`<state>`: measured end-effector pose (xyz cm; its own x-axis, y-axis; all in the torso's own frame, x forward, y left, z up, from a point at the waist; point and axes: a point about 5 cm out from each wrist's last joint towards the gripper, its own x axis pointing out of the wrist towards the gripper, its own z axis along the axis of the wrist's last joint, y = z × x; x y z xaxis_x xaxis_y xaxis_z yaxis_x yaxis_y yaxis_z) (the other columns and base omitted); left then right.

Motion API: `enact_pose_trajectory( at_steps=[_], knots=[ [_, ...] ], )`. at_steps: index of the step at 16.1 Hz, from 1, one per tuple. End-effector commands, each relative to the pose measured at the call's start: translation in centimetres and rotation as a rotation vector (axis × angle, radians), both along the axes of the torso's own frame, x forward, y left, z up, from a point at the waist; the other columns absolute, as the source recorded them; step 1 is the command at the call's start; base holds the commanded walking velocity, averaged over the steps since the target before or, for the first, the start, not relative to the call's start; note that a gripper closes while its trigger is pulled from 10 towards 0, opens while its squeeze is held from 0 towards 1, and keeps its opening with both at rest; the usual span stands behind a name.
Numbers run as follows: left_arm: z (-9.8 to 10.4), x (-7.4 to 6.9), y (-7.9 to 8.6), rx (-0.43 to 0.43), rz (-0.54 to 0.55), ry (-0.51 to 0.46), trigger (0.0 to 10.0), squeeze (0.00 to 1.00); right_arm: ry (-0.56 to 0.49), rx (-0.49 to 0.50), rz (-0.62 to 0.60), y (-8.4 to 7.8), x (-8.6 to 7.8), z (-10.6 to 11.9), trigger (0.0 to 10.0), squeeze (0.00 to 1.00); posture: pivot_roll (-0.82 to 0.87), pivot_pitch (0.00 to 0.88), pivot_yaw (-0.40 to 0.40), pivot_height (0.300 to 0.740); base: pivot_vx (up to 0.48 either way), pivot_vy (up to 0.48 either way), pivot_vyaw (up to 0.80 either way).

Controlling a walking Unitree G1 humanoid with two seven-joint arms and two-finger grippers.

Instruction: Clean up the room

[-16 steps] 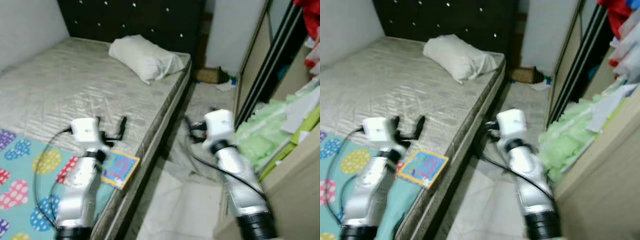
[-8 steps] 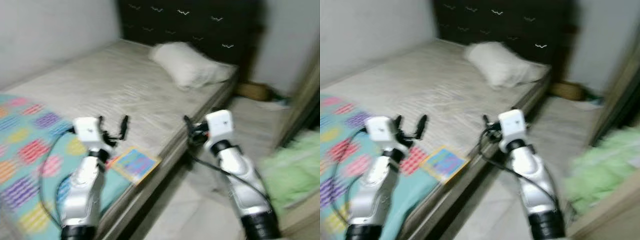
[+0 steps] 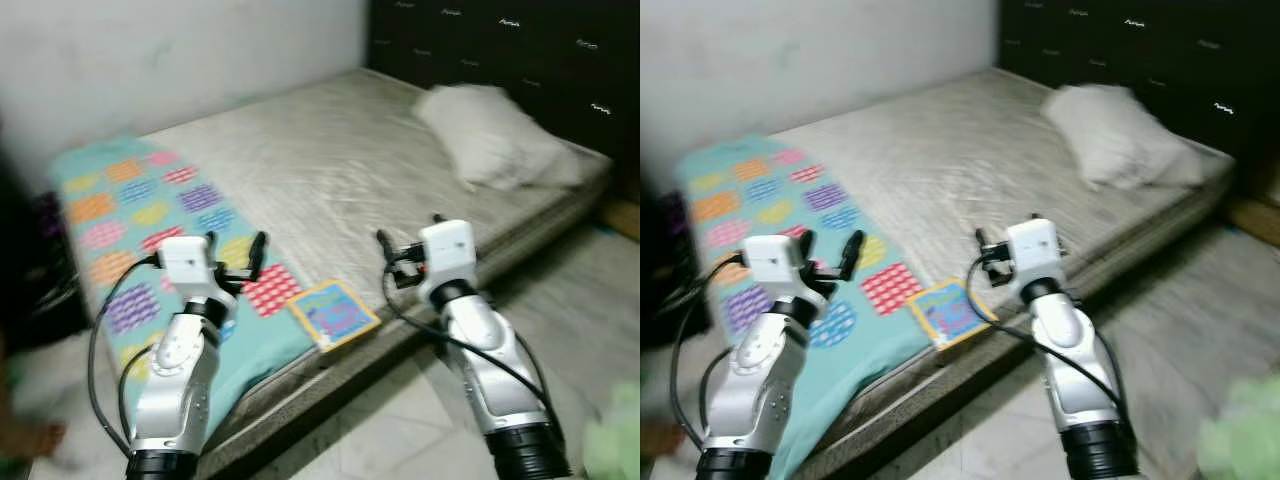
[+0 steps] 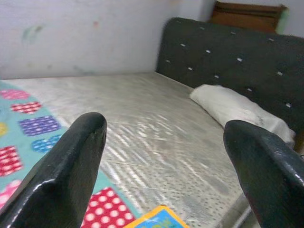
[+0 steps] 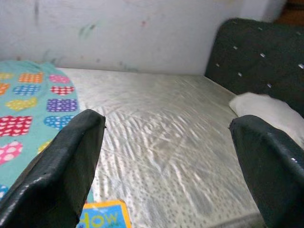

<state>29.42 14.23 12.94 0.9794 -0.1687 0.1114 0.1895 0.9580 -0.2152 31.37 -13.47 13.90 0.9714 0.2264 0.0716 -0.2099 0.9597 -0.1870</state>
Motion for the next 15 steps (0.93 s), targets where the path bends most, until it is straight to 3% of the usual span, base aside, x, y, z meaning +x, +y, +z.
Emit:
enact_pose_trajectory(
  at_steps=[1,15],
  knots=[
    [0.22,0.02,0.96,0.019,0.034,-0.009,10.0,0.0,-0.009,0.014,0.036,1.07,0.1,0.32,10.0,0.0,-0.02,0.0,0.018,0.74,0.0,0.0,0.8],
    [0.14,0.2,1.19,0.036,0.007,-0.019,10.0,0.0,-0.02,0.027,0.053,1.51,0.54,0.36,10.0,0.0,-0.01,0.0,0.019,0.74,0.0,0.0,0.8]
  ],
)
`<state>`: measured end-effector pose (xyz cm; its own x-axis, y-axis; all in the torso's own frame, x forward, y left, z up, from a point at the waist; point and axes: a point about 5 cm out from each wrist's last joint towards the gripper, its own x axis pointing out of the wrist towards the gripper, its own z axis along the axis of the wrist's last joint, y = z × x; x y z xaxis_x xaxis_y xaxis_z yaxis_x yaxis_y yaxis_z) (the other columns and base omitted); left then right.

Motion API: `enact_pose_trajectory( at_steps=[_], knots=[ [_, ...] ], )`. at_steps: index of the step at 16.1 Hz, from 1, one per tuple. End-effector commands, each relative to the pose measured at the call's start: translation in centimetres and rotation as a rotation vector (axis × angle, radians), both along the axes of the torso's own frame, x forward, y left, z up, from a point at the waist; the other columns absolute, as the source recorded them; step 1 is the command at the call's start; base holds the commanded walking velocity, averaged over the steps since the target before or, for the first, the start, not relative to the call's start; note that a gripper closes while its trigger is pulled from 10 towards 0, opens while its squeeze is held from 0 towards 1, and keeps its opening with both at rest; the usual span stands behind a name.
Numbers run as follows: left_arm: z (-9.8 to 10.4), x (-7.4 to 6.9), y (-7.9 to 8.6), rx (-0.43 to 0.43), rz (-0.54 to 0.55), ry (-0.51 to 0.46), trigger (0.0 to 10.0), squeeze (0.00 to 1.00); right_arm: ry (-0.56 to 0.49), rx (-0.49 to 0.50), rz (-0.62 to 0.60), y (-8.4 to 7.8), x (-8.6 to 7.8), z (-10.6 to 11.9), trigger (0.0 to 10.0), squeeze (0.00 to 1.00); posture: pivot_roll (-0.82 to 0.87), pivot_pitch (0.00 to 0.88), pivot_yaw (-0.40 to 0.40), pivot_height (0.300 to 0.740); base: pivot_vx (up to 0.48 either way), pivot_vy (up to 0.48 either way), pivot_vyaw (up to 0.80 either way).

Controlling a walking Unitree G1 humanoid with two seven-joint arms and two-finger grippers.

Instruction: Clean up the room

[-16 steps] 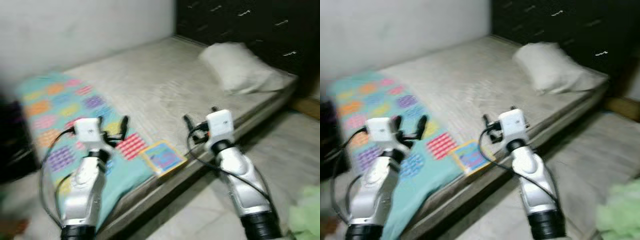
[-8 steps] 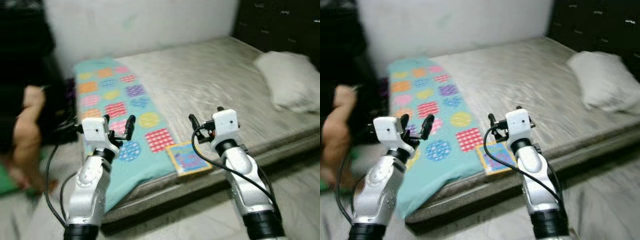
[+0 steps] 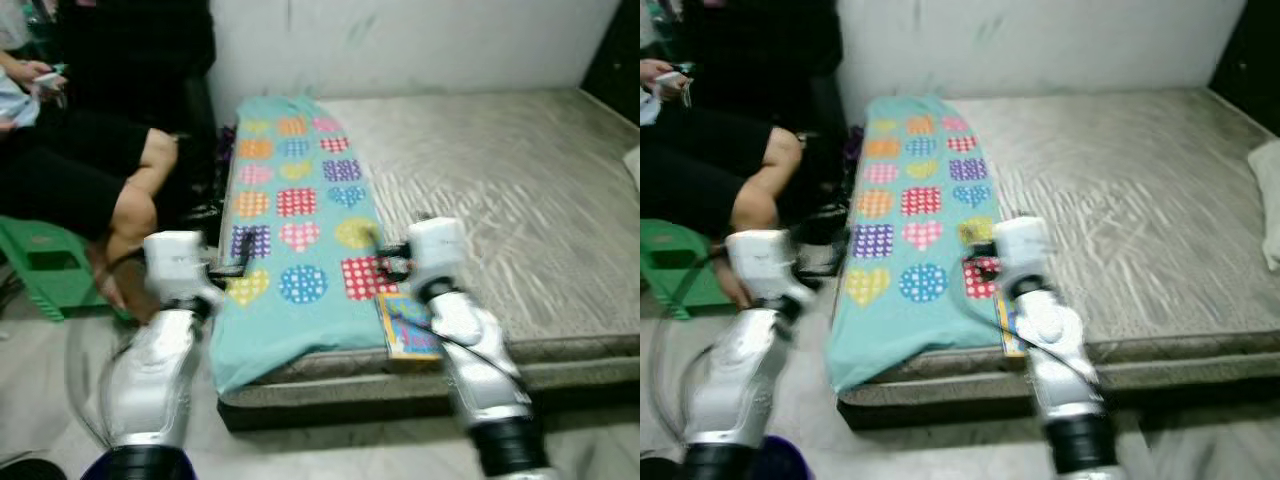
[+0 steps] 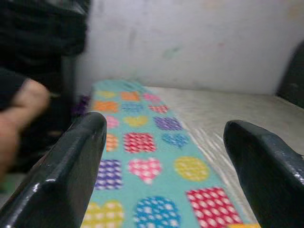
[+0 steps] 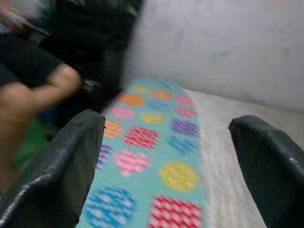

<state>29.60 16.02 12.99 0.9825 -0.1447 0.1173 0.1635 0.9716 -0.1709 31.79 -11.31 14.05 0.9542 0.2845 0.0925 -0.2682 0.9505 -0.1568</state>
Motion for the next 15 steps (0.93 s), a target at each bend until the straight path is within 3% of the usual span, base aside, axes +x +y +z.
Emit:
enact_pose_trajectory(
  at_steps=[1,12,15],
  knots=[
    [0.13,0.01,-0.76,-0.012,-0.03,-0.009,10.0,0.0,-0.01,-0.006,-0.009,-0.62,0.15,0.23,10.0,0.0,-0.02,0.0,0.018,0.74,0.0,0.0,0.61],
    [0.56,-0.14,-1.31,-0.058,-0.101,-0.035,10.0,0.0,-0.014,0.016,-0.024,-0.76,0.36,0.34,10.0,0.0,-0.02,0.0,0.024,0.74,0.0,0.0,0.0],
    [0.64,-0.11,-1.37,-0.058,-0.106,-0.038,10.0,0.0,-0.016,0.016,-0.032,-0.83,0.42,0.37,10.0,0.0,-0.02,0.0,0.025,0.74,0.259,0.0,0.0]
  ],
)
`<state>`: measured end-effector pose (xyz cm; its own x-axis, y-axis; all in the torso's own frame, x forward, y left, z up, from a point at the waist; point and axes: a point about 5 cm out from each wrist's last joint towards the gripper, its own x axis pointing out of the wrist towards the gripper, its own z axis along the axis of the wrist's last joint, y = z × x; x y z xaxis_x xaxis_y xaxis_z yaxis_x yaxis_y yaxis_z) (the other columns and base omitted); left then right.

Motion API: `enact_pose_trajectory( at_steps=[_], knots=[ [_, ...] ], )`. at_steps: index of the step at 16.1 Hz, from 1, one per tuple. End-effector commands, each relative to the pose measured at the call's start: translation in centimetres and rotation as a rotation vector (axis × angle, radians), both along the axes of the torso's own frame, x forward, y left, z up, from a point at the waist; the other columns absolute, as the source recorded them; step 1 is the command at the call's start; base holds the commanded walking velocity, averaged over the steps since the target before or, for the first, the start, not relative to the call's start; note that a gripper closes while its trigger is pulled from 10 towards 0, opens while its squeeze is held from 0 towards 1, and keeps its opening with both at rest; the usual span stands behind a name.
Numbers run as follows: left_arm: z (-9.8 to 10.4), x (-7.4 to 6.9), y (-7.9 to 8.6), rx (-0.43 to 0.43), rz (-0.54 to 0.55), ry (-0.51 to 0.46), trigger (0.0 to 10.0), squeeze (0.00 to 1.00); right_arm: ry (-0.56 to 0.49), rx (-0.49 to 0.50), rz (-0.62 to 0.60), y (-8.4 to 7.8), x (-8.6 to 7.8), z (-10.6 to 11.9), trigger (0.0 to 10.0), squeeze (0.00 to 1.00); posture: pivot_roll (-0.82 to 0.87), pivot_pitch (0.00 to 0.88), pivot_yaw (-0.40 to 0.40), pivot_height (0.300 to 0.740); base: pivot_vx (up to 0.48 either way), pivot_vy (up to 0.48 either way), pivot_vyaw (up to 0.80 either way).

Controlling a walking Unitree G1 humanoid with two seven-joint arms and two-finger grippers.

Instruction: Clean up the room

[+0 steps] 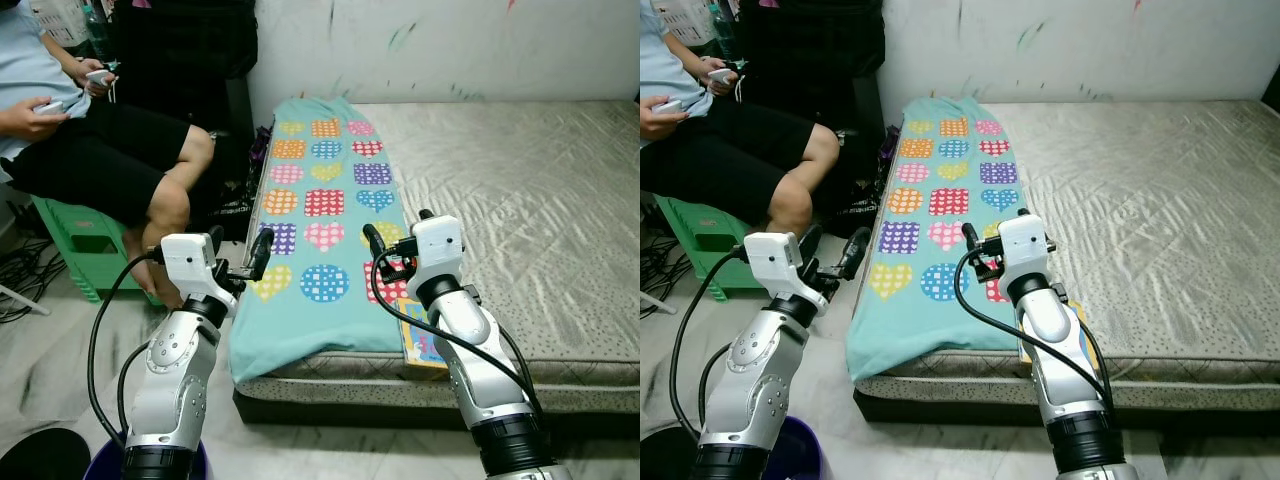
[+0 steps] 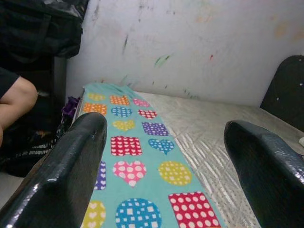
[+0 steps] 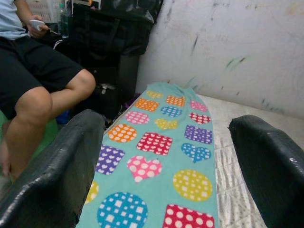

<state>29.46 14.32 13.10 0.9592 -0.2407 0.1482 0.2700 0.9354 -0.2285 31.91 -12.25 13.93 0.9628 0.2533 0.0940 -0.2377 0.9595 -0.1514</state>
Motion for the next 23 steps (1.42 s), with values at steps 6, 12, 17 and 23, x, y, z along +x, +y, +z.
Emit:
enact_pose_trajectory(
  at_steps=[6,12,17,23],
  knots=[
    [0.58,0.09,0.25,0.003,-0.007,-0.023,10.0,0.0,-0.017,0.01,-0.002,0.11,0.35,0.48,10.0,0.0,-0.02,0.0,0.026,0.74,0.31,0.0,0.0],
    [0.22,0.3,0.63,0.0,0.051,0.013,10.0,0.0,-0.016,0.009,-0.005,0.0,0.32,0.37,10.0,0.0,-0.02,0.0,0.027,0.74,0.16,0.0,0.0],
    [0.26,0.43,0.51,-0.012,0.045,0.013,10.0,0.0,-0.013,0.007,-0.005,-0.05,0.29,0.28,10.0,0.0,-0.02,0.0,0.028,0.74,0.0,0.0,0.0],
    [0.26,0.45,0.42,-0.014,0.04,0.015,10.0,0.0,-0.013,0.002,0.002,0.0,0.26,0.26,10.0,0.0,-0.02,0.0,0.029,0.74,0.0,0.319,0.0]
  ],
)
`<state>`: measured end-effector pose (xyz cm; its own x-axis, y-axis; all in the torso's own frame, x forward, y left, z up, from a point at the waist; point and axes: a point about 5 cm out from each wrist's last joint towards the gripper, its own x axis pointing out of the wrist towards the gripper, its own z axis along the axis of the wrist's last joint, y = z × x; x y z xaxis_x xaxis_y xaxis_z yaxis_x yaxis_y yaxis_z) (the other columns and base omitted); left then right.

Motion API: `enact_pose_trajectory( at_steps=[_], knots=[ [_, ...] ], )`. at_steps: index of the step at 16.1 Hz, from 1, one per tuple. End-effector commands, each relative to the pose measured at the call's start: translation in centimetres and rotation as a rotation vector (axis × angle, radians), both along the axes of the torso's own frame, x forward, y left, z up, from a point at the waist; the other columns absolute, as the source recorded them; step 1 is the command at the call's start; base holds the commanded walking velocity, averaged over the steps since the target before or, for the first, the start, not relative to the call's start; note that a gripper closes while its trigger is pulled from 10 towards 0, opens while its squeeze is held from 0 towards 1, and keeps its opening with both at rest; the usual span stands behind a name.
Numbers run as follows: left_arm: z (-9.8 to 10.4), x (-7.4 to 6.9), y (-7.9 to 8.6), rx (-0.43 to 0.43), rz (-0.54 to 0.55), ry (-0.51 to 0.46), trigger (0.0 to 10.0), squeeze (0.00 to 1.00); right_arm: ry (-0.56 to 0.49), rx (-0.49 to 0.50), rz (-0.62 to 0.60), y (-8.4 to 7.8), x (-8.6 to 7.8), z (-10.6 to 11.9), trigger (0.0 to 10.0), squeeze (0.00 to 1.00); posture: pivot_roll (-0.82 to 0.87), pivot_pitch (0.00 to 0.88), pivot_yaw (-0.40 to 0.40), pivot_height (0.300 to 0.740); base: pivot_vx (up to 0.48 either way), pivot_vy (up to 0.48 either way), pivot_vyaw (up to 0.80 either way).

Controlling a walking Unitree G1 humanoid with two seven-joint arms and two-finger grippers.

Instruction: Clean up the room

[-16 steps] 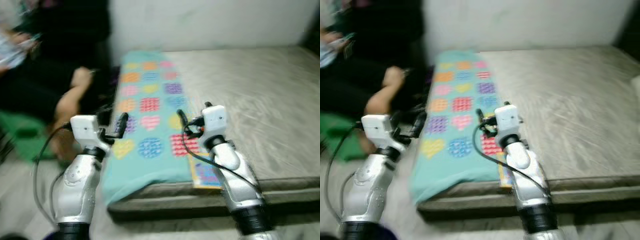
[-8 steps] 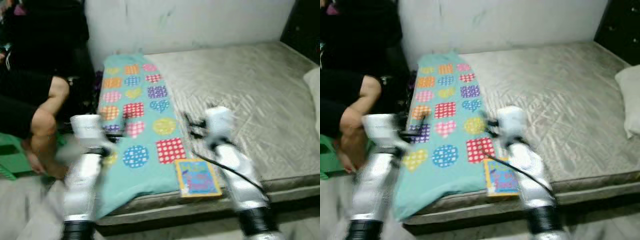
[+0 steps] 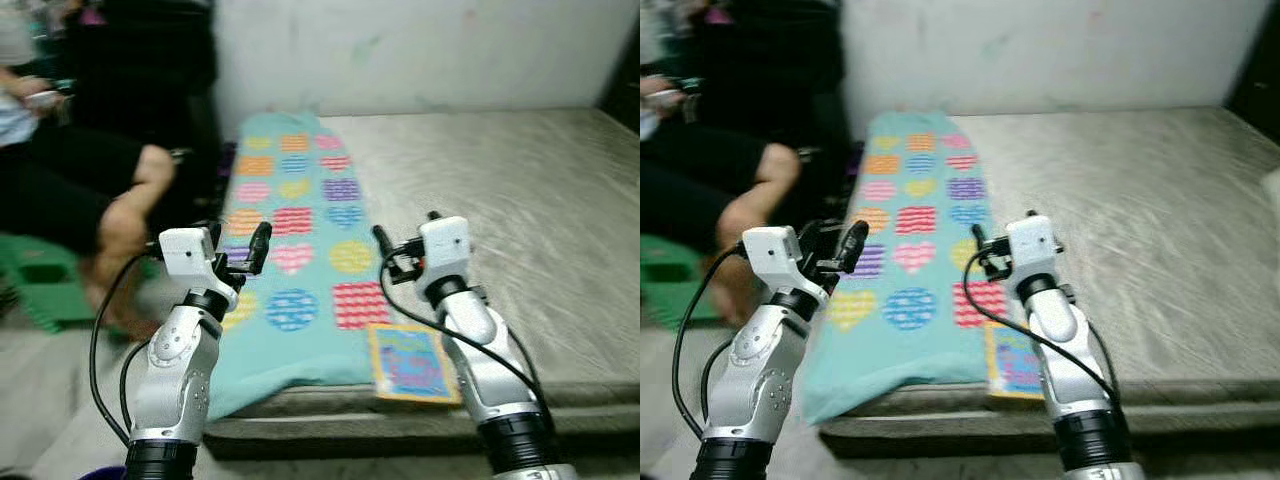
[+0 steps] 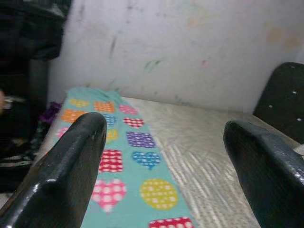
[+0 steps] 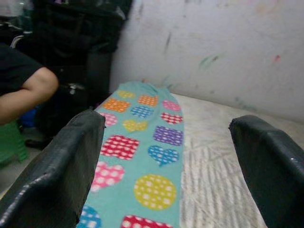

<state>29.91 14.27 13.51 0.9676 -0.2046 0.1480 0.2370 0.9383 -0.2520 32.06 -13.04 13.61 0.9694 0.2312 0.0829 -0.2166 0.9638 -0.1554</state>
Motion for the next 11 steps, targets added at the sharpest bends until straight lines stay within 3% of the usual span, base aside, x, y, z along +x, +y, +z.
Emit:
enact_pose_trajectory(
  at_steps=[1,11],
  knots=[
    [-0.05,-0.01,0.46,0.015,0.006,-0.002,10.0,0.0,-0.023,0.007,0.026,0.81,0.11,0.58,10.0,0.0,-0.02,0.0,0.029,0.74,0.0,0.0,0.0],
    [0.41,-0.34,-0.23,-0.005,-0.068,-0.052,10.0,0.0,-0.019,-0.001,0.032,0.84,0.12,0.43,10.0,0.0,-0.03,0.0,0.027,0.74,0.0,0.0,0.0]
  ],
)
